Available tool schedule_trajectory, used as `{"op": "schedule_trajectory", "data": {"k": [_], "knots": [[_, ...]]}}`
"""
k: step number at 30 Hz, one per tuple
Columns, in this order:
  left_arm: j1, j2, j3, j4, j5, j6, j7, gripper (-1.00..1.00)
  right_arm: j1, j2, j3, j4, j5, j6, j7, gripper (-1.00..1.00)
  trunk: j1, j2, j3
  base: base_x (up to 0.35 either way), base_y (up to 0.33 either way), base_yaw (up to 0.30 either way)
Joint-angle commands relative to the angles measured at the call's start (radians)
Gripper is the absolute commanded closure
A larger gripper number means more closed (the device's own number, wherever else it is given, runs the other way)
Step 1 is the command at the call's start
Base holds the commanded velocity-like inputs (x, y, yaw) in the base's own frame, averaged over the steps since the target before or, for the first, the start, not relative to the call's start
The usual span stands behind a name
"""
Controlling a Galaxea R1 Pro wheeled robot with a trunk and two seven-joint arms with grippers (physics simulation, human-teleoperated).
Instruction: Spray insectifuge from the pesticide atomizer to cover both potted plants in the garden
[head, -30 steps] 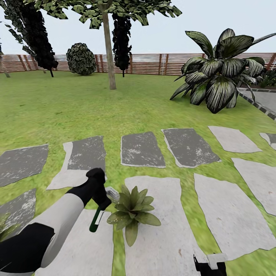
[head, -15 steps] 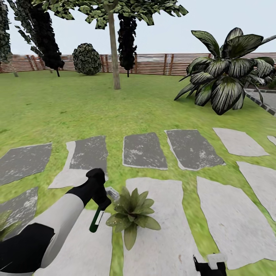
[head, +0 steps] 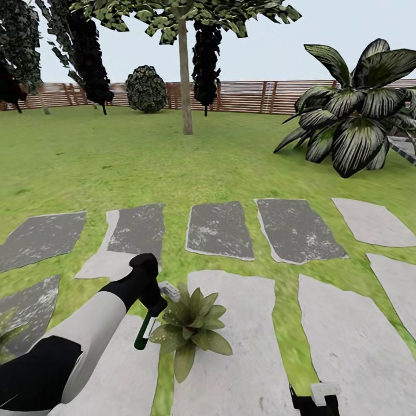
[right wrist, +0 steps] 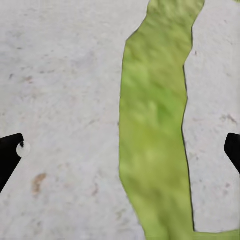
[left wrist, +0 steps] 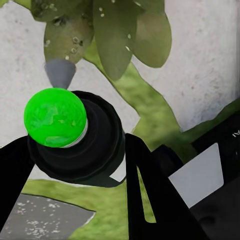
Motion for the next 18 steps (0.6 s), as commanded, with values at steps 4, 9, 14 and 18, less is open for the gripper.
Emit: {"op": "schedule_trajectory", "data": {"k": [4,9,14,18], "knots": [[-0.001,0.001,-0.001,0.000,-0.010,0.009,-0.011,1.00,0.000,0.001,0.009,0.000,-0.010,-0.002,-0.001,-1.00,0.000,0.000,-0.001,0.000,-0.272,0.277],[0.004,0.019,0.001,0.001,-0.010,0.009,-0.011,1.00,0.000,0.001,0.009,0.000,-0.010,-0.002,-0.001,-1.00,0.000,0.000,-0.001,0.003,-0.272,0.278],[0.008,0.027,0.001,0.001,-0.010,0.008,-0.010,1.00,0.000,0.001,0.009,0.000,-0.010,-0.002,-0.001,-1.00,0.000,0.000,-0.001,0.059,-0.272,0.278],[0.008,0.029,0.001,0.001,-0.010,0.007,-0.009,1.00,0.000,0.001,0.009,0.000,-0.010,-0.002,-0.001,-1.00,0.000,0.000,-0.001,-0.028,-0.249,0.277]]}}
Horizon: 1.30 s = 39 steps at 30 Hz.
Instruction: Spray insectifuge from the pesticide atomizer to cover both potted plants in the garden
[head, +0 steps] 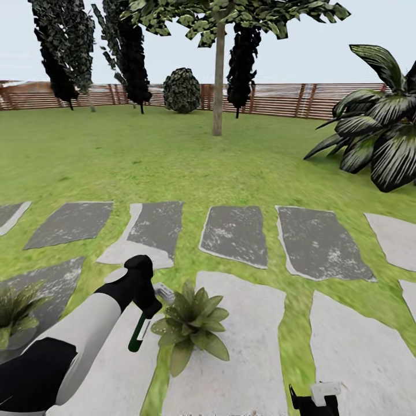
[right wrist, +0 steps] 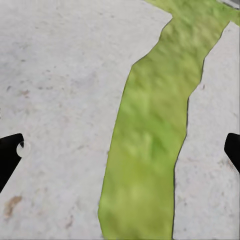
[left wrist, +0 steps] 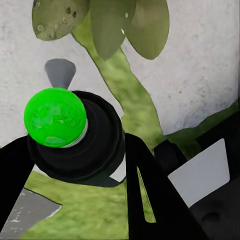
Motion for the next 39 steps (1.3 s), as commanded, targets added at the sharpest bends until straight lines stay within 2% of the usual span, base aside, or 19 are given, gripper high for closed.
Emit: {"op": "schedule_trajectory", "data": {"k": [1,3,7,10,15,20,28,32,39], "knots": [[-0.001,0.001,-0.001,-0.001,-0.010,0.009,-0.011,1.00,0.000,0.000,0.009,0.000,-0.010,-0.002,-0.001,-1.00,0.000,0.000,-0.001,-0.158,-0.216,0.277],[0.000,0.009,-0.001,-0.001,-0.010,0.009,-0.011,1.00,0.000,0.000,0.009,0.000,-0.010,-0.002,-0.001,-1.00,0.000,0.000,-0.001,-0.201,-0.206,0.277],[0.001,0.044,-0.001,-0.001,-0.010,0.009,-0.011,1.00,0.000,0.000,0.009,0.000,-0.009,-0.002,-0.001,-1.00,0.000,0.000,-0.001,-0.230,-0.198,0.277],[0.002,0.054,-0.001,0.005,-0.010,0.009,-0.009,1.00,0.000,0.000,0.009,0.000,-0.009,-0.002,-0.001,-1.00,0.000,0.000,-0.001,-0.263,-0.167,0.278],[0.002,0.045,-0.003,0.054,-0.011,0.009,-0.005,1.00,0.000,0.000,0.009,0.000,-0.009,-0.002,-0.001,-1.00,0.000,0.000,-0.001,-0.182,-0.086,0.249],[0.013,0.042,-0.003,0.061,-0.010,0.009,-0.006,1.00,0.000,0.000,0.009,0.000,-0.009,-0.001,-0.001,-1.00,0.000,0.000,-0.001,-0.009,-0.004,0.027],[0.065,0.038,-0.004,0.062,-0.009,0.009,-0.005,1.00,0.000,0.000,0.009,0.000,-0.010,-0.002,0.000,-1.00,0.000,0.000,-0.001,0.239,-0.030,0.001],[0.069,0.031,-0.004,0.062,-0.010,0.009,-0.005,1.00,0.000,0.000,0.009,0.000,-0.010,-0.002,0.000,-1.00,0.000,0.000,-0.001,0.057,-0.002,0.006],[0.097,0.030,-0.002,0.060,-0.006,0.009,-0.005,1.00,0.000,0.003,0.009,0.000,-0.008,-0.002,0.000,-1.00,0.000,0.000,-0.001,0.003,0.000,0.228]]}}
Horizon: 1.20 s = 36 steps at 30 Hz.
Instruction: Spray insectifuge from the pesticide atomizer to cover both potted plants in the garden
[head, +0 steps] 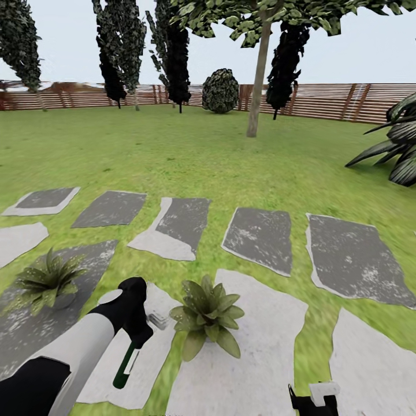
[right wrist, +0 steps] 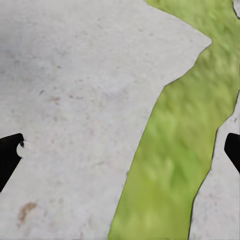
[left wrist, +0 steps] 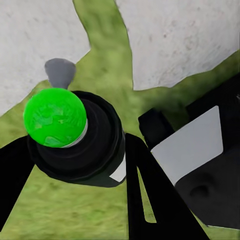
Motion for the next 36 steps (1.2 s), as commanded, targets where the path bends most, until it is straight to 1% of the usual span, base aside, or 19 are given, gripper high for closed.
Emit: {"op": "schedule_trajectory", "data": {"k": [1,4,9,20,25,36], "knots": [[0.000,0.001,-0.003,-0.002,-0.007,0.008,-0.010,1.00,0.000,0.000,0.009,0.000,-0.010,-0.003,-0.001,-1.00,0.000,0.000,-0.001,0.000,0.000,0.276],[0.001,-0.001,-0.003,-0.002,-0.005,0.008,-0.010,1.00,0.000,0.000,0.009,0.000,-0.010,-0.003,-0.001,-1.00,0.000,0.000,-0.001,0.000,0.000,0.254],[0.001,-0.008,-0.005,-0.010,-0.007,0.008,-0.009,1.00,0.000,0.000,0.009,0.000,-0.009,-0.003,-0.001,-1.00,0.000,0.000,-0.001,0.013,-0.060,0.049],[0.000,-0.007,-0.002,-0.015,-0.014,0.008,-0.006,1.00,0.000,-0.002,0.011,-0.001,-0.008,-0.002,-0.003,-1.00,0.000,0.000,-0.001,0.016,-0.260,0.001],[0.001,-0.008,-0.004,-0.016,-0.014,0.008,-0.007,1.00,0.000,-0.001,0.011,0.000,-0.008,-0.002,-0.003,-1.00,0.000,0.000,-0.001,-0.080,-0.269,0.020],[0.003,-0.006,-0.004,-0.005,-0.014,0.008,-0.007,1.00,0.000,0.000,0.012,0.000,-0.008,-0.002,-0.003,-1.00,0.000,0.000,-0.001,0.033,-0.260,0.244]]}}
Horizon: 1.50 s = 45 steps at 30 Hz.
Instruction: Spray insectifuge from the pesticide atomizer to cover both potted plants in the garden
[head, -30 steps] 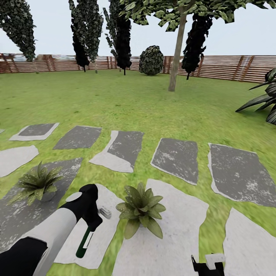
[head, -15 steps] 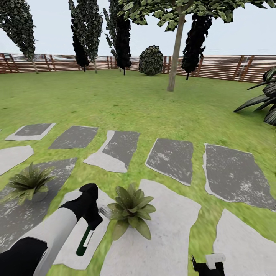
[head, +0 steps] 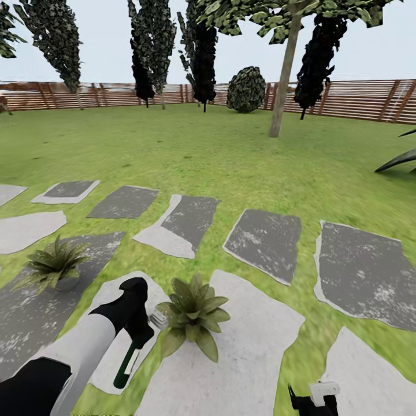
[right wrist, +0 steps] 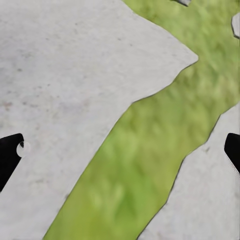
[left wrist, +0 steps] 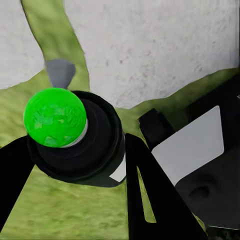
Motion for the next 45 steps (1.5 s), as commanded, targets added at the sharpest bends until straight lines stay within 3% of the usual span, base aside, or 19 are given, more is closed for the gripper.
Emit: {"op": "schedule_trajectory", "data": {"k": [1,11,13,31,32,34,37,45], "knots": [[0.004,0.001,-0.004,0.000,-0.006,0.008,-0.010,1.00,0.000,0.000,0.009,0.000,-0.010,-0.002,-0.001,-1.00,0.000,0.000,-0.001,0.085,-0.201,0.218],[0.041,0.014,-0.002,0.001,-0.005,0.008,-0.009,1.00,0.000,0.000,0.009,0.000,-0.010,-0.002,0.000,-1.00,0.000,0.000,-0.001,0.034,-0.061,0.038],[0.049,0.016,-0.002,0.002,0.000,0.008,0.022,1.00,0.000,0.000,0.009,0.000,-0.010,-0.002,0.000,-1.00,0.000,0.000,-0.001,0.000,0.000,0.150],[0.051,0.005,0.000,0.002,0.017,0.008,0.046,1.00,0.000,0.000,0.009,0.000,-0.010,-0.002,0.003,-1.00,0.000,0.000,-0.001,-0.120,-0.085,0.151],[0.051,0.005,0.009,0.001,0.017,0.008,0.047,1.00,0.000,0.000,0.009,0.000,-0.009,-0.002,0.003,-1.00,0.000,0.000,-0.001,-0.238,-0.164,0.267],[0.051,0.003,0.064,0.000,0.015,0.008,0.071,1.00,0.000,0.000,0.009,0.000,-0.009,-0.002,0.003,-1.00,0.000,0.000,-0.001,-0.073,-0.050,0.275],[0.051,0.001,0.097,0.001,0.016,0.008,0.146,1.00,0.000,0.000,0.009,0.000,-0.008,-0.002,0.003,-1.00,0.000,0.000,-0.001,0.074,-0.011,0.277],[0.051,-0.018,0.114,0.003,0.021,0.007,0.171,1.00,0.000,0.000,0.009,0.000,-0.008,-0.002,0.002,-1.00,0.000,0.000,-0.001,0.071,-0.001,0.150]]}}
